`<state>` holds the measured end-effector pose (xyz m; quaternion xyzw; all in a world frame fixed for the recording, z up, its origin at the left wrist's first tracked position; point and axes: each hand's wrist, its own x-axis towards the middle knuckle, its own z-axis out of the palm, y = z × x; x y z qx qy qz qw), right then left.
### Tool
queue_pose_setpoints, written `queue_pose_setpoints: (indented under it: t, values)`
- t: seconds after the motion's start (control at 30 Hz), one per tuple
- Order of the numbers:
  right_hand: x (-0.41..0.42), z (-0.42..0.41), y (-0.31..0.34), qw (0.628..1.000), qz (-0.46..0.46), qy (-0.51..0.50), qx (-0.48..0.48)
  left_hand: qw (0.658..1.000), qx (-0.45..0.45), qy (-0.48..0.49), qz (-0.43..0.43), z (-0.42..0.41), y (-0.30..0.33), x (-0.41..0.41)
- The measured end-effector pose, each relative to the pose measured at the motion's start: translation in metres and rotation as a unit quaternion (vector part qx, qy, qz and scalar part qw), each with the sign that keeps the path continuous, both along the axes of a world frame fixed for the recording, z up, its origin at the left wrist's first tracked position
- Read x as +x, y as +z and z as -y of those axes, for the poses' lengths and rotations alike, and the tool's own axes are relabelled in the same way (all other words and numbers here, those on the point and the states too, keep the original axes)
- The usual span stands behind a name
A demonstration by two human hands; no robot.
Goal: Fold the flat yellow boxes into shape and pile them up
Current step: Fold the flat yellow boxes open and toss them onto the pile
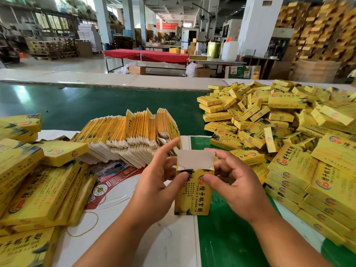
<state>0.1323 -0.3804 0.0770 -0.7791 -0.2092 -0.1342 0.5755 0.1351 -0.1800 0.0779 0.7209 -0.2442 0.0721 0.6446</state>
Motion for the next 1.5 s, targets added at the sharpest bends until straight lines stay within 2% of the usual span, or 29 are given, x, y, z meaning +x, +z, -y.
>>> queue_pose_setpoints:
  t: [0.1,0.37,0.63,0.7,0.83,0.93,1.1,1.33,1.5]
  values:
    - [-0.001,0.0,0.003,1.0,0.01,0.004,0.003,1.0,0.013,0.001,0.015,-0.001,0.002,0.002]
    - [-0.006,0.001,0.007,0.998,0.062,-0.015,-0.028,1.0,-0.026,-0.017,0.006,-0.003,0.002,0.001]
    - [-0.006,-0.005,0.01,0.996,0.07,-0.042,-0.046,1.0,0.012,0.015,-0.017,0.001,0.002,0.002]
    - [-0.007,-0.008,0.008,0.992,0.09,-0.067,-0.057,0.998,0.016,0.054,-0.021,0.006,0.002,-0.001]
    - [-0.012,-0.02,0.002,0.986,0.109,-0.123,-0.02,0.981,0.099,0.168,0.008,0.02,-0.001,-0.011]
    - [-0.014,-0.027,0.0,0.986,0.102,-0.132,-0.007,0.964,0.186,0.182,0.057,0.027,-0.007,-0.016]
    - [-0.012,-0.028,0.002,0.992,0.053,-0.116,0.024,0.937,0.274,0.197,0.087,0.024,-0.01,-0.015]
    - [-0.013,-0.022,0.006,0.987,0.046,-0.128,0.08,0.921,0.314,0.196,0.12,0.024,-0.005,-0.016]
    - [-0.016,-0.022,0.008,0.986,0.076,-0.151,0.011,0.921,0.32,0.189,0.117,0.024,-0.007,-0.018]
